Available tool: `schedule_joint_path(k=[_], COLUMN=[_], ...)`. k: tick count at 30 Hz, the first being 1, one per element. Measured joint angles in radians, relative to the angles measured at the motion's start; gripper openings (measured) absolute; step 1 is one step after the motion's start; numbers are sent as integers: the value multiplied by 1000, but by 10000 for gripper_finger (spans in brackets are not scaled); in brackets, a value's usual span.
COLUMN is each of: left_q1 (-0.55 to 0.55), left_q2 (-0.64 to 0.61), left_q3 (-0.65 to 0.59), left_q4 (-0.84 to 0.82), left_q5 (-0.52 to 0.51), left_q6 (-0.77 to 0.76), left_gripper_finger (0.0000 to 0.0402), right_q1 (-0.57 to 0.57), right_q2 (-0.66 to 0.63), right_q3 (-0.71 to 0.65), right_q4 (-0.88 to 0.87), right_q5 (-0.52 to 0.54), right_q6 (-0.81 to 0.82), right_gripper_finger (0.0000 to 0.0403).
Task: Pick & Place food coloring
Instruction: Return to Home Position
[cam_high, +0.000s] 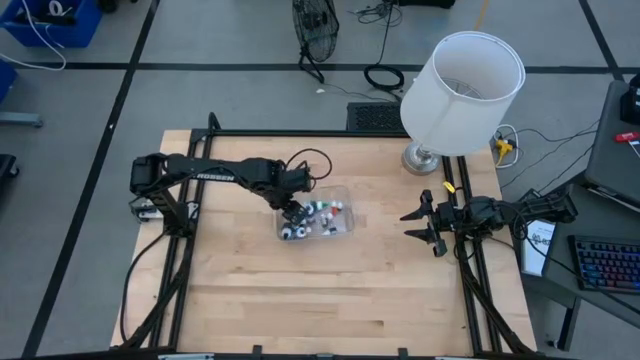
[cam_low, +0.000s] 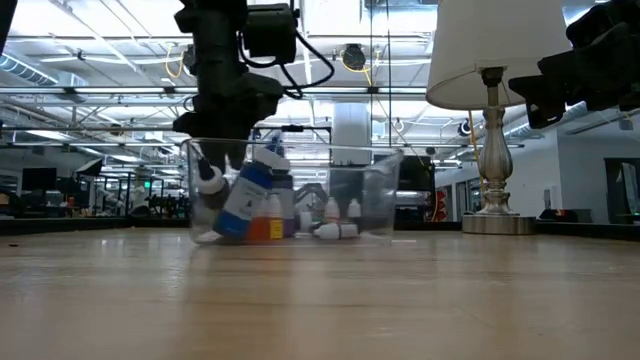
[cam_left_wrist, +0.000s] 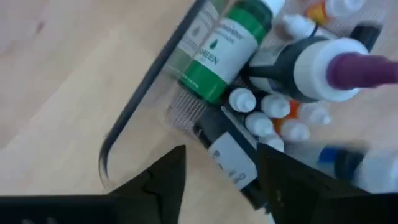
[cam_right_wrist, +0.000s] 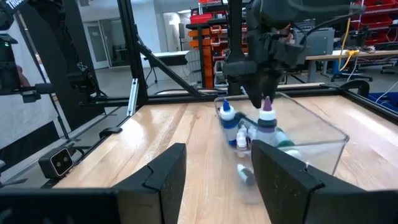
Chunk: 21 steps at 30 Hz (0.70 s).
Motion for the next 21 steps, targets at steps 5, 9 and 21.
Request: schedule_joint_path(k=[5, 9, 21], left_q1=[0, 1, -75], left_q2=[1, 1, -68], left_q3=[0, 7, 195], left_q4=[6, 14, 33], left_q5=[-4, -9, -232], left_q6=[5, 42, 182], left_gripper_finger=[129, 86, 26], right_q1=[0, 0, 0], right_q2=[0, 0, 0], right_q3=[0, 0, 0], right_q4=[0, 0, 0], right_q5=[0, 0, 0], right_q6=[0, 0, 0], right_gripper_finger=[169, 169, 169])
